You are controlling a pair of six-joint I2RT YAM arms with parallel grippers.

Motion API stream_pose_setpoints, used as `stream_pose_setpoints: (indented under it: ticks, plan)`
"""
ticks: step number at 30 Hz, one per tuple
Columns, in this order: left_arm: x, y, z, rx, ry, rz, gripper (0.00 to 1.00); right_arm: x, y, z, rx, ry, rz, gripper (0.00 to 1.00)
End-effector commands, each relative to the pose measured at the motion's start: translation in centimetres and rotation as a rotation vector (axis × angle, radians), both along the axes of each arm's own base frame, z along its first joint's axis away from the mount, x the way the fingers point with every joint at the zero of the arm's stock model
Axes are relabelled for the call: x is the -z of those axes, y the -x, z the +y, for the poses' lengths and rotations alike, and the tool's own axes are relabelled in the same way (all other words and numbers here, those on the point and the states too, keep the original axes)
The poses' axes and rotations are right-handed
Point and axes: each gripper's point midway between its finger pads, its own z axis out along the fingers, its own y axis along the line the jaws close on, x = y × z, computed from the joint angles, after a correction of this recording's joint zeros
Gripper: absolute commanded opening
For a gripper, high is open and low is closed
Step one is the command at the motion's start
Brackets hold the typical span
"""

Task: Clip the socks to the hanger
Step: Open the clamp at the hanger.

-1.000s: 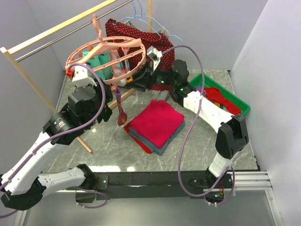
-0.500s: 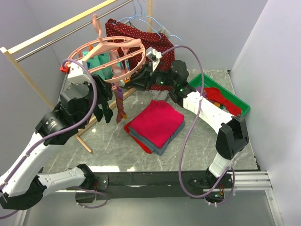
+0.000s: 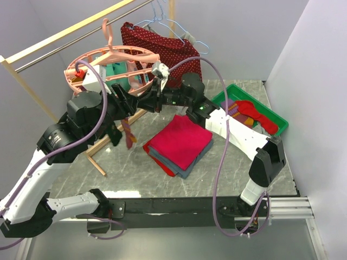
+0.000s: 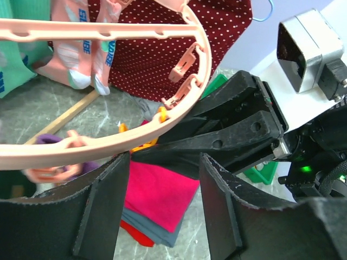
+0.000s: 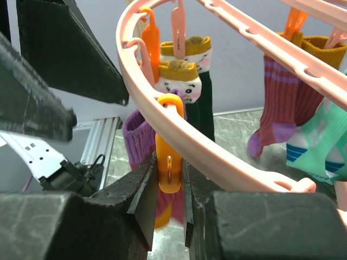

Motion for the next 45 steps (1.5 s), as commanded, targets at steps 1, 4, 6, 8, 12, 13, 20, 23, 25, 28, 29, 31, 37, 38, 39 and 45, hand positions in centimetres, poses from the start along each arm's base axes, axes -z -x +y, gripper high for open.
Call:
stream_pose_setpoints:
  ticks: [1,4,6,8,12,13,20,23,25,28,29,31,37,38,39,45]
  plan:
    - [-2.5,0.7,0.2,0.017,0.068,-0.051,0.60,-4.2,2.9,-0.2,-0.044,-0.039,-0.105,0.05]
    - [-2.1,0.5,0.7,-0.008,0.052,-0.049,0.61,-4.4,3.1,-0.3,-0.049,-0.052,-0.100,0.04]
    - [-1.8,0.4,0.9,-0.024,0.042,-0.046,0.63,-4.5,3.3,-0.3,-0.058,-0.059,-0.095,0.04]
    - [-1.0,0.1,1.0,-0.036,0.025,-0.034,0.64,-4.5,3.5,-0.3,-0.068,-0.061,-0.091,0.04]
    - [-0.1,-0.4,1.7,-0.084,-0.002,-0.027,0.69,-4.5,3.8,-0.4,-0.081,-0.064,-0.088,0.04]
    - [-0.1,-0.4,1.8,-0.093,-0.002,-0.031,0.69,-4.3,3.9,-0.3,-0.091,-0.062,-0.083,0.04]
    - [0.1,-1.1,1.8,-0.115,-0.008,-0.051,0.66,-4.3,4.3,-0.3,-0.113,-0.072,-0.081,0.04]
    - [0.1,-1.6,1.2,-0.108,-0.007,-0.051,0.66,-4.3,4.5,-0.3,-0.122,-0.074,-0.080,0.04]
    - [0.2,-1.8,0.9,-0.106,-0.004,-0.050,0.65,-4.3,4.5,-0.3,-0.125,-0.074,-0.081,0.04]
    - [-0.1,-2.0,0.8,-0.110,0.011,-0.063,0.63,-4.0,4.6,-0.3,-0.128,-0.070,-0.083,0.04]
    - [-0.2,-2.1,0.8,-0.112,0.011,-0.066,0.63,-4.0,4.6,-0.4,-0.128,-0.070,-0.083,0.04]
    - [-0.2,-2.3,0.7,-0.115,0.013,-0.068,0.62,-3.8,4.6,-0.3,-0.128,-0.068,-0.079,0.04]
    - [0.3,-2.8,0.4,-0.130,0.016,-0.064,0.58,-3.4,4.6,-0.2,-0.132,-0.064,-0.080,0.04]
    - [0.3,-2.9,0.4,-0.135,0.018,-0.066,0.58,-3.3,4.6,-0.2,-0.131,-0.060,-0.082,0.04]
    - [0.6,-3.0,0.5,-0.145,0.016,-0.062,0.58,-3.1,4.5,-0.2,-0.129,-0.054,-0.082,0.04]
    - [0.5,-3.4,0.4,-0.161,0.051,-0.083,0.61,-2.5,4.4,-0.1,-0.134,-0.040,-0.088,0.04]
